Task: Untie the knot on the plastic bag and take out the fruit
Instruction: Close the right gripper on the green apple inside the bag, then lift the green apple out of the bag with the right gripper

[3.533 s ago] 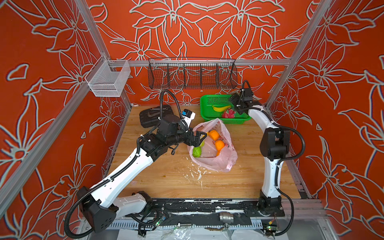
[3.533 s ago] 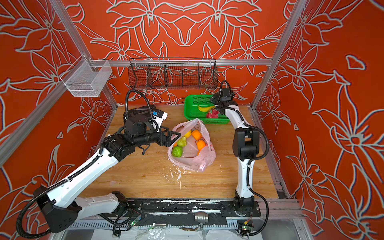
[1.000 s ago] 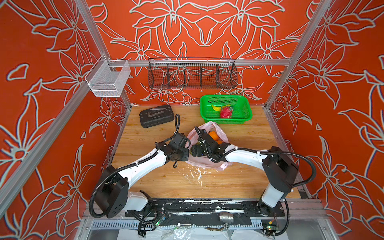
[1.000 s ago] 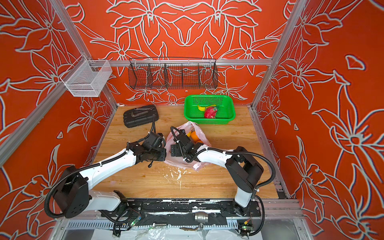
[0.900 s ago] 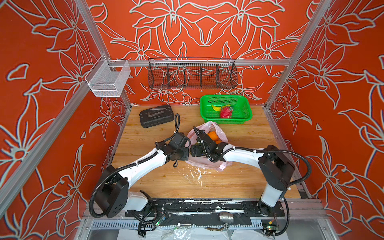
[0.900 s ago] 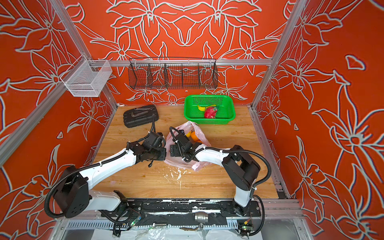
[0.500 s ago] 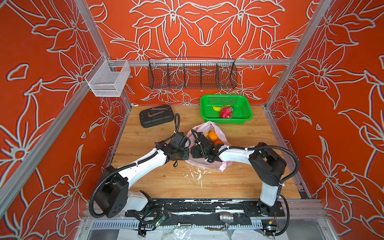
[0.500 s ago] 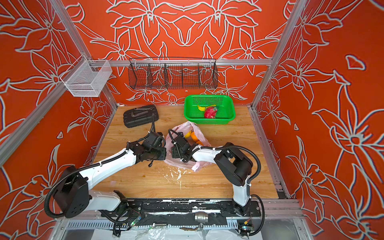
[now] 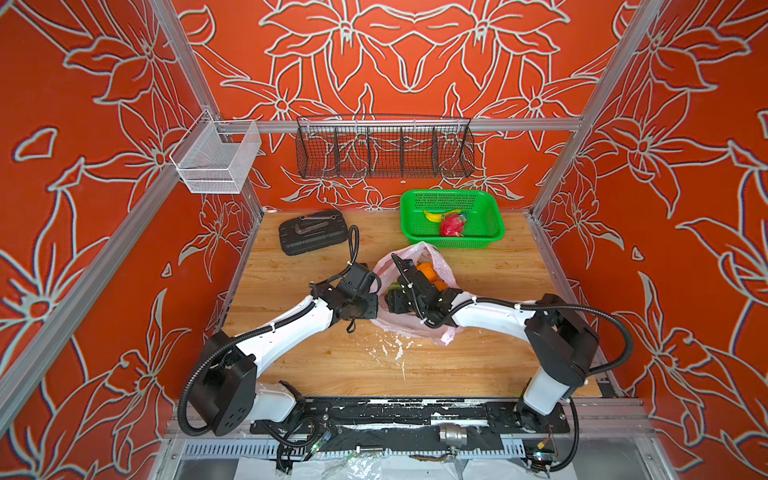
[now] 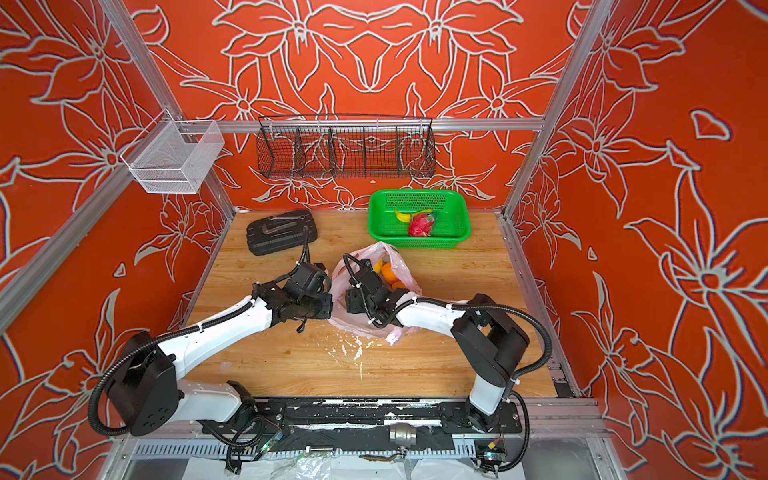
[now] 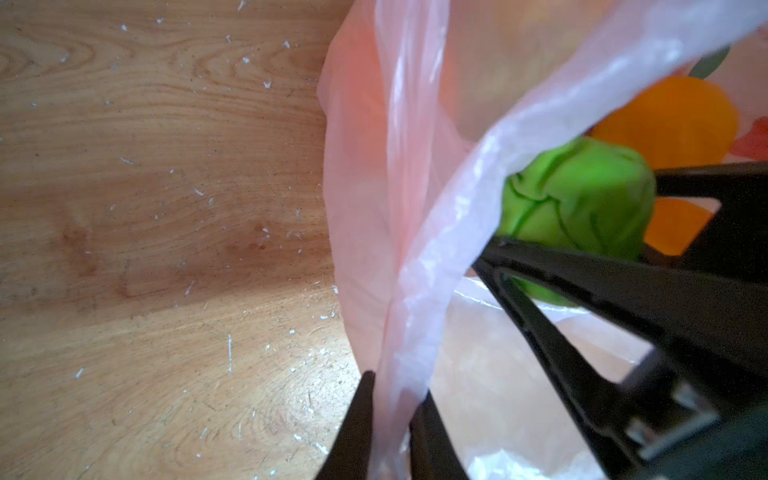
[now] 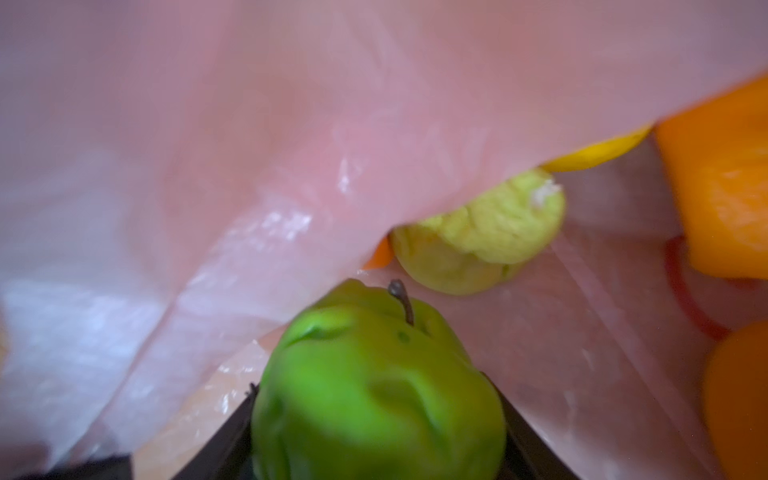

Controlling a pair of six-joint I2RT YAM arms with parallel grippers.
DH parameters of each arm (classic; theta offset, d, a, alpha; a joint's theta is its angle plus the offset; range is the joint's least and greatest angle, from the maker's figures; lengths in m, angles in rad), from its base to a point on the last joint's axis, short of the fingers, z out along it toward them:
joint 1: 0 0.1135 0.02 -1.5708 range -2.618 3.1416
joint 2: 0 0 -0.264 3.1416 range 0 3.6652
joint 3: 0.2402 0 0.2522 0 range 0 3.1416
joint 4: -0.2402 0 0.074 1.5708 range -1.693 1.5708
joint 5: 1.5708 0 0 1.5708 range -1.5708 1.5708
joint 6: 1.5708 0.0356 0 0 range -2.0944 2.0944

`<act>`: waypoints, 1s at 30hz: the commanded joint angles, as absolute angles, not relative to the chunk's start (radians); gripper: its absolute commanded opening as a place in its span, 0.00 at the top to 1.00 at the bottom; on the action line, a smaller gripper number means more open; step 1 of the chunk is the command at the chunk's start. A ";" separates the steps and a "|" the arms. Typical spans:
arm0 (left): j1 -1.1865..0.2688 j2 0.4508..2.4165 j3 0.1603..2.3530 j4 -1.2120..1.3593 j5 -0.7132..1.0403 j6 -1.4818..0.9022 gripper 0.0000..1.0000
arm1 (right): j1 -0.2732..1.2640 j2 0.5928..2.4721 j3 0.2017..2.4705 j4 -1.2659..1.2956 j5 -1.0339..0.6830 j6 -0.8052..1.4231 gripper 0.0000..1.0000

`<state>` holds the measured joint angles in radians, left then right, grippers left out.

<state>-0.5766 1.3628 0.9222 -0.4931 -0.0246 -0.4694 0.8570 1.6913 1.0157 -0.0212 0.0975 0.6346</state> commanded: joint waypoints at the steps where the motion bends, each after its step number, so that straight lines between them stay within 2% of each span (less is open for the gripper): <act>1: -0.572 1.356 0.951 -0.498 -0.029 -0.474 0.83 | 0.851 1.639 0.977 -0.056 0.092 0.635 0.42; 5: -0.573 1.353 0.960 -0.498 -0.019 -0.466 0.81 | 0.853 1.586 0.947 -0.071 0.047 0.621 0.42; 11: -0.573 1.324 0.941 -0.467 0.012 -0.458 0.66 | 0.853 1.484 0.925 -0.081 -0.023 0.589 0.42; 21: -0.573 1.225 0.951 -0.474 0.018 -0.430 0.46 | 0.838 1.329 0.939 -0.055 0.030 0.590 0.42; 30: -0.572 1.186 1.011 -0.412 0.013 -0.390 0.39 | 0.773 1.213 0.994 -0.049 0.113 0.587 0.43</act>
